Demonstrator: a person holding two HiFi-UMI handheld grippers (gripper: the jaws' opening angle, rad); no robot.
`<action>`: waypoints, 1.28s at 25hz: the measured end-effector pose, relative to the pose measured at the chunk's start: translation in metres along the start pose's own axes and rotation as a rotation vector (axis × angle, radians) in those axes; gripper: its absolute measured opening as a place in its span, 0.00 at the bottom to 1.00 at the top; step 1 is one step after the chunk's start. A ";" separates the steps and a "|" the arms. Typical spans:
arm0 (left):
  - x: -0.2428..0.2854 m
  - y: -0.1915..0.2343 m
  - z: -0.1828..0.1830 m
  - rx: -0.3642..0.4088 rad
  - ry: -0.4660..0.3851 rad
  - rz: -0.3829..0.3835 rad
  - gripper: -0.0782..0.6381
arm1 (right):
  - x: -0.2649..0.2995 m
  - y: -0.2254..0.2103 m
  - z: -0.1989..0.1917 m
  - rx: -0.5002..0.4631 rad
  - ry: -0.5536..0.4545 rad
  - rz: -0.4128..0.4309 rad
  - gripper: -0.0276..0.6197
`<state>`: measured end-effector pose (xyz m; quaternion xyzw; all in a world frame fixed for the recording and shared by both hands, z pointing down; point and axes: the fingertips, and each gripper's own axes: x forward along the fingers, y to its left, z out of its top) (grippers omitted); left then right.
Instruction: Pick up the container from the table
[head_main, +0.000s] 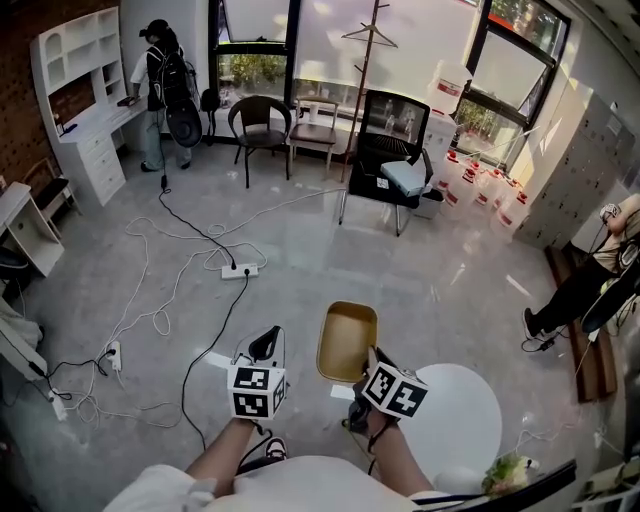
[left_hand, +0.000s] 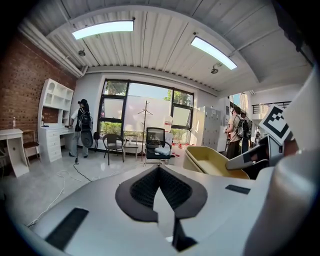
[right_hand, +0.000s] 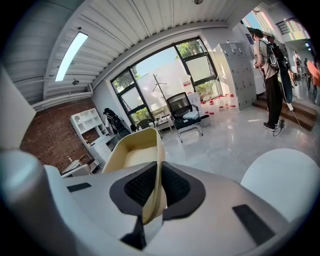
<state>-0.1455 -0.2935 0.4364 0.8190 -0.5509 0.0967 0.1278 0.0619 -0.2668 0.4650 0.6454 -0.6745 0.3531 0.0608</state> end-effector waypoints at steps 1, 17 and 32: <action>0.000 0.000 0.000 -0.002 -0.002 0.002 0.13 | 0.000 -0.001 -0.002 0.003 0.005 0.002 0.12; -0.001 -0.002 -0.007 -0.025 0.013 -0.016 0.13 | 0.000 0.008 -0.013 -0.058 0.041 0.033 0.11; 0.003 -0.006 -0.013 -0.026 0.034 -0.039 0.13 | 0.001 0.008 -0.015 -0.044 0.044 0.040 0.11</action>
